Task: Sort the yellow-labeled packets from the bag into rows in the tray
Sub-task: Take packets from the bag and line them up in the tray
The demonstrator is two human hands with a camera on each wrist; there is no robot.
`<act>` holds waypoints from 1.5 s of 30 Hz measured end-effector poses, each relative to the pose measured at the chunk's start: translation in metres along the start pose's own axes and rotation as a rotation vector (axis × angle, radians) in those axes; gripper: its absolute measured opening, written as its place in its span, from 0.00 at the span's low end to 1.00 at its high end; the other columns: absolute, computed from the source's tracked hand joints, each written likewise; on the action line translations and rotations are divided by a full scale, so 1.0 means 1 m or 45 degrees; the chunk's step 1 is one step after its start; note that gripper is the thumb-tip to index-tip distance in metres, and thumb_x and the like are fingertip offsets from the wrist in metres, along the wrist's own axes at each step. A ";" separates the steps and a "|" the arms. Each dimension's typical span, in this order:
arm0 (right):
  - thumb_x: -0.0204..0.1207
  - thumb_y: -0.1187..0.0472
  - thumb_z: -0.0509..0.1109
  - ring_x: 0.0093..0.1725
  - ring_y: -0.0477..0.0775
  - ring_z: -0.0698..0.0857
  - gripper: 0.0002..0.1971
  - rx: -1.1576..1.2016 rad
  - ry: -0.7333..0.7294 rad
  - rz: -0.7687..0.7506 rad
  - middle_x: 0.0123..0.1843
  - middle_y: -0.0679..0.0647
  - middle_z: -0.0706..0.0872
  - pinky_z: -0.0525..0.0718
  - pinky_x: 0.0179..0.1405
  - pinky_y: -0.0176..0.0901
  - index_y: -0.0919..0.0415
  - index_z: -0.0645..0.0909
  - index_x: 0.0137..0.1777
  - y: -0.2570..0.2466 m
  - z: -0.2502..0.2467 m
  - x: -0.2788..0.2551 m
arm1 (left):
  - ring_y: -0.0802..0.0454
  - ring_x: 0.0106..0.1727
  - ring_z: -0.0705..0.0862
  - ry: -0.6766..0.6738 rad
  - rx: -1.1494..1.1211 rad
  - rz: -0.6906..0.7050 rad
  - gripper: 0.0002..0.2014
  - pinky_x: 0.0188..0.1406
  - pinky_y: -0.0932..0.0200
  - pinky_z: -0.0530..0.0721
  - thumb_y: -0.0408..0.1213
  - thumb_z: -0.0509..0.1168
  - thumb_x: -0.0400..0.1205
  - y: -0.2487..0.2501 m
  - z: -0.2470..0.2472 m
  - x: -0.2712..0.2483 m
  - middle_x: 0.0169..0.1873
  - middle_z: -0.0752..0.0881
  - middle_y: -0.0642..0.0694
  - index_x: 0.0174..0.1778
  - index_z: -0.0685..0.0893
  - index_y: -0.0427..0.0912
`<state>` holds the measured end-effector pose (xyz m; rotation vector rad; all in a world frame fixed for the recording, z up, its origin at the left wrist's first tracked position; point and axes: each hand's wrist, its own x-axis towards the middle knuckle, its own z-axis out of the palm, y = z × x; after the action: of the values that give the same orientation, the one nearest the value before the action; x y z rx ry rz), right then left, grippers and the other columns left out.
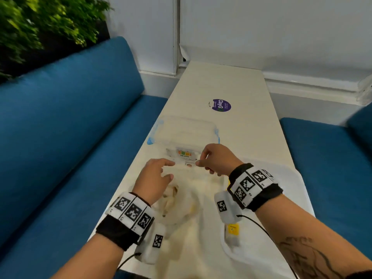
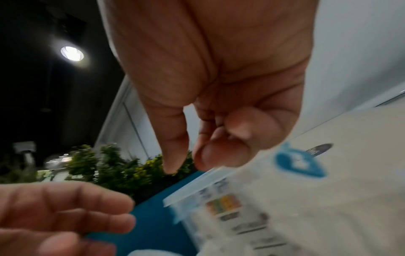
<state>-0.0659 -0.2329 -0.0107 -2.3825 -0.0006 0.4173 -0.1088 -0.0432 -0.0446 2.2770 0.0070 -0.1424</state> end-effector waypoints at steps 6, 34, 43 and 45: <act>0.70 0.66 0.74 0.42 0.51 0.81 0.08 -0.146 -0.292 -0.260 0.39 0.50 0.82 0.79 0.36 0.40 0.61 0.83 0.49 -0.053 0.071 0.009 | 0.45 0.77 0.61 0.073 0.325 -0.171 0.13 0.75 0.49 0.63 0.38 0.68 0.78 -0.049 -0.018 -0.006 0.77 0.64 0.47 0.57 0.85 0.56; 0.82 0.61 0.60 0.59 0.61 0.84 0.14 -1.075 -0.365 -0.246 0.62 0.60 0.82 0.81 0.56 0.49 0.66 0.78 0.63 -0.039 0.174 -0.002 | 0.42 0.73 0.66 -0.158 0.334 -0.093 0.35 0.70 0.53 0.72 0.28 0.60 0.78 -0.086 -0.005 -0.022 0.78 0.60 0.47 0.81 0.58 0.53; 0.74 0.66 0.68 0.53 0.61 0.85 0.05 -0.858 -0.297 -0.275 0.53 0.59 0.86 0.79 0.51 0.45 0.63 0.82 0.49 -0.036 0.160 0.002 | 0.42 0.73 0.66 -0.129 0.356 -0.088 0.33 0.69 0.55 0.70 0.29 0.57 0.80 -0.089 -0.006 -0.021 0.78 0.62 0.47 0.81 0.59 0.54; 0.74 0.66 0.68 0.51 0.59 0.84 0.09 -0.749 -0.243 -0.301 0.52 0.59 0.87 0.75 0.46 0.42 0.63 0.82 0.53 -0.038 0.151 0.000 | 0.42 0.73 0.66 -0.117 0.352 -0.091 0.33 0.69 0.56 0.69 0.30 0.59 0.80 -0.091 -0.007 -0.019 0.77 0.62 0.47 0.81 0.60 0.55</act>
<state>-0.1061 -0.1061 -0.0912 -2.8547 -0.5565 0.5896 -0.1314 0.0223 -0.1070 2.5445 0.0220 -0.3016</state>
